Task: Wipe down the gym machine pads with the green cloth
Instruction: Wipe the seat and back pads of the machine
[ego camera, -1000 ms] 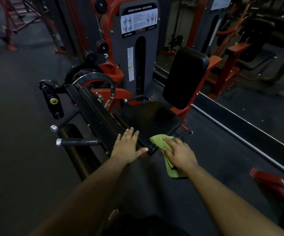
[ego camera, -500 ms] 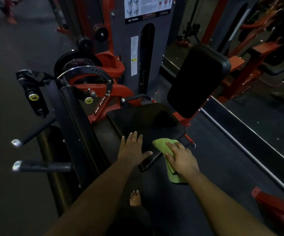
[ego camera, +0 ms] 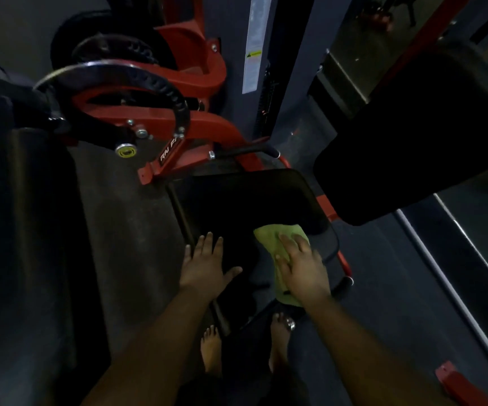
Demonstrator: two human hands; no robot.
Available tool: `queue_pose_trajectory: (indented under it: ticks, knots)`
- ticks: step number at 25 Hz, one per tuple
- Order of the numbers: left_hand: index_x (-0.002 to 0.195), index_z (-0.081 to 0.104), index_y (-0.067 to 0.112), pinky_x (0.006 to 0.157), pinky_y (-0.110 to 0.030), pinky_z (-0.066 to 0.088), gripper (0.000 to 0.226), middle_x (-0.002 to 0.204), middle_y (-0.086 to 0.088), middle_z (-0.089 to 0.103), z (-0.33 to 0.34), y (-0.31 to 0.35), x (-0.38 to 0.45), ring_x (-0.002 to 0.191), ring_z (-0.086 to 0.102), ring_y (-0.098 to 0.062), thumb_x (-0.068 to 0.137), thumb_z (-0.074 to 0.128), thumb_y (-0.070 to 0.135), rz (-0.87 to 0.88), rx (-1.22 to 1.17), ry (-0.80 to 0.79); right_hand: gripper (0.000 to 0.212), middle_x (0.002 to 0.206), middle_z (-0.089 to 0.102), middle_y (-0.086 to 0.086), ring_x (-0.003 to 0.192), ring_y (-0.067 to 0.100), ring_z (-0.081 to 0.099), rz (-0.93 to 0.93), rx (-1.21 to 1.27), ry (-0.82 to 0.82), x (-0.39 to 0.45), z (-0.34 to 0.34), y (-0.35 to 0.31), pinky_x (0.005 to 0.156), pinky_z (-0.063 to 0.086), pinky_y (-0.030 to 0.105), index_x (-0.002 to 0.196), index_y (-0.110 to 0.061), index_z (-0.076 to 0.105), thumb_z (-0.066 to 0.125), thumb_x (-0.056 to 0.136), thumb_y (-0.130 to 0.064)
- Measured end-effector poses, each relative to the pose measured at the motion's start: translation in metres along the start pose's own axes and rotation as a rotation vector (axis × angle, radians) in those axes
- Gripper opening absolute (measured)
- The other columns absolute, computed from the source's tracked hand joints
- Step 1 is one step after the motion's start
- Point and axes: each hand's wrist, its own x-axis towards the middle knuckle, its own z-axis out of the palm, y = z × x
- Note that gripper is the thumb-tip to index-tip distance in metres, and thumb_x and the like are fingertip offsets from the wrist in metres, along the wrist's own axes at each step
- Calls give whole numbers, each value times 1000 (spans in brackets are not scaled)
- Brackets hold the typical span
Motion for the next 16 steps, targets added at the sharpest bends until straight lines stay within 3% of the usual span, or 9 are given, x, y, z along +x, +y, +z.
queue_pose_trajectory:
  ticks: [3, 5, 7, 9, 10, 13, 16]
  knots:
    - [162, 4, 23, 126, -49, 0, 94, 171, -4, -4, 26, 0, 61, 157, -5, -22, 91, 30, 79, -54, -11, 58, 55, 158, 34, 1, 122, 40, 46, -31, -3, -17, 79, 37, 18, 92, 49, 55, 154, -41, 31, 46, 101, -46]
    - [162, 6, 23, 126, -50, 0, 93, 171, -5, -4, 41, -2, 100, 157, -5, -22, 91, 30, 79, -50, 18, 117, 56, 164, 24, -1, 132, 40, 38, -26, -62, -80, 124, 64, 26, 100, 43, 60, 155, -46, 22, 40, 102, -50]
    - [163, 10, 22, 126, -53, 0, 94, 171, -6, -2, 55, -7, 139, 157, -4, -23, 91, 32, 78, -39, 36, 182, 56, 168, 13, -4, 148, 40, 16, -29, -181, -154, 159, 96, 34, 110, 23, 71, 156, -48, 18, 29, 102, -58]
    - [163, 11, 22, 125, -56, 0, 94, 170, -6, -2, 63, -12, 169, 157, -5, -23, 90, 31, 79, -34, 77, 205, 60, 170, 4, -2, 152, 41, -8, -45, -258, -129, 182, 120, 40, 111, 2, 78, 156, -46, 17, 15, 99, -63]
    - [163, 11, 22, 124, -58, 0, 95, 170, -6, -2, 67, -14, 179, 157, -5, -23, 90, 30, 80, -37, 107, 227, 63, 170, 0, 0, 152, 42, -14, -67, -274, -90, 188, 128, 42, 110, -1, 79, 157, -46, 13, 11, 97, -65]
    - [162, 16, 22, 122, -62, 2, 96, 170, -9, 7, 80, -14, 192, 157, 3, -27, 88, 30, 82, -43, 165, 333, 66, 169, -14, -2, 151, 44, -14, -125, -232, -73, 201, 141, 45, 111, 10, 77, 156, -50, -2, 14, 95, -68]
    - [162, 17, 21, 121, -64, 3, 95, 170, -11, 8, 84, -14, 194, 157, 5, -30, 89, 29, 80, -31, 205, 338, 64, 167, -18, -11, 152, 42, -15, -125, -147, -104, 232, 136, 39, 110, 15, 76, 154, -53, 3, 21, 95, -71]
